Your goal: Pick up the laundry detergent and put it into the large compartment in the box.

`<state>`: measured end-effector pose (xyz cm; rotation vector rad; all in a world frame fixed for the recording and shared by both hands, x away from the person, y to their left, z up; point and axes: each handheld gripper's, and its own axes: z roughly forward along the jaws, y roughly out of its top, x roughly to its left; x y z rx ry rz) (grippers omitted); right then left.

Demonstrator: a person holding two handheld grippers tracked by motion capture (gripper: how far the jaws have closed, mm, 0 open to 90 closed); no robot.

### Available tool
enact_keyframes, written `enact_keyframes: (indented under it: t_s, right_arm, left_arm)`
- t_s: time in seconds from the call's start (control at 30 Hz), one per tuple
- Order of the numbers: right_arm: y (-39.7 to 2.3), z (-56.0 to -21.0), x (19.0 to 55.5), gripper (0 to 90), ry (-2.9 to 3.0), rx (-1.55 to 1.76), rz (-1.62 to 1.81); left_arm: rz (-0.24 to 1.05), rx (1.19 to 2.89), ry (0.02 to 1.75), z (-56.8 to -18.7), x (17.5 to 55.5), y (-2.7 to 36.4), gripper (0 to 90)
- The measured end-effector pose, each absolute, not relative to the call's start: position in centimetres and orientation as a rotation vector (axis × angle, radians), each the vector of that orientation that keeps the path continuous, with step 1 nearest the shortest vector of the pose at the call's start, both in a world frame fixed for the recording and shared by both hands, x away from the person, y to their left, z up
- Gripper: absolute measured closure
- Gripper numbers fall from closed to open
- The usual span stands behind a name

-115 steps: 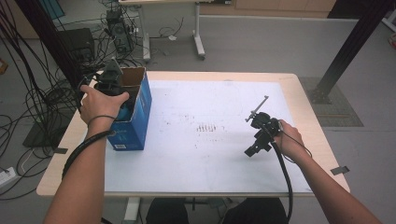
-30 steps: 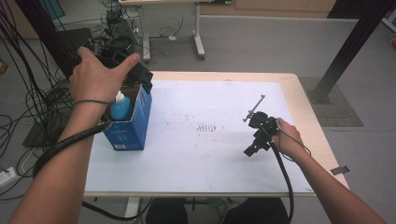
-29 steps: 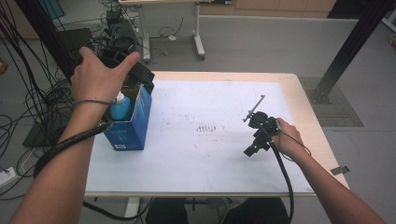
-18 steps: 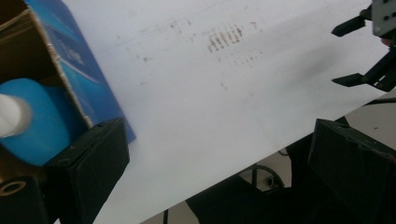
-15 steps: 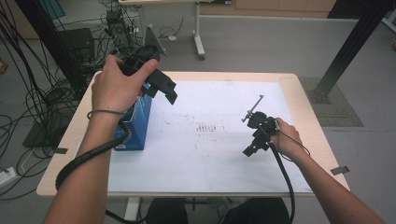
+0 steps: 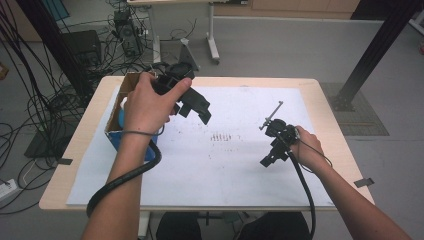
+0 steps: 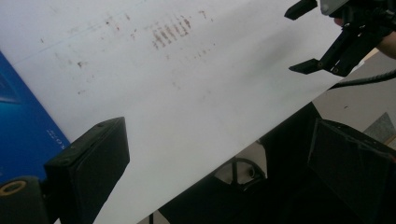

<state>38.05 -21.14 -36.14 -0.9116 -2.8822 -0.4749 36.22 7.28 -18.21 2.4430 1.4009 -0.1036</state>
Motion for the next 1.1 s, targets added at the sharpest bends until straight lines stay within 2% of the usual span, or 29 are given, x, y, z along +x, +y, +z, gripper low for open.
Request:
enact_keyframes:
  t_s: [1.1]
  right_arm:
    - [-21.3, -35.6, 38.1, 8.6, -2.894, -0.913, -0.475]
  left_arm:
    - [-0.203, 2.527, 1.415, -29.5, 36.2, 3.8, 5.6]
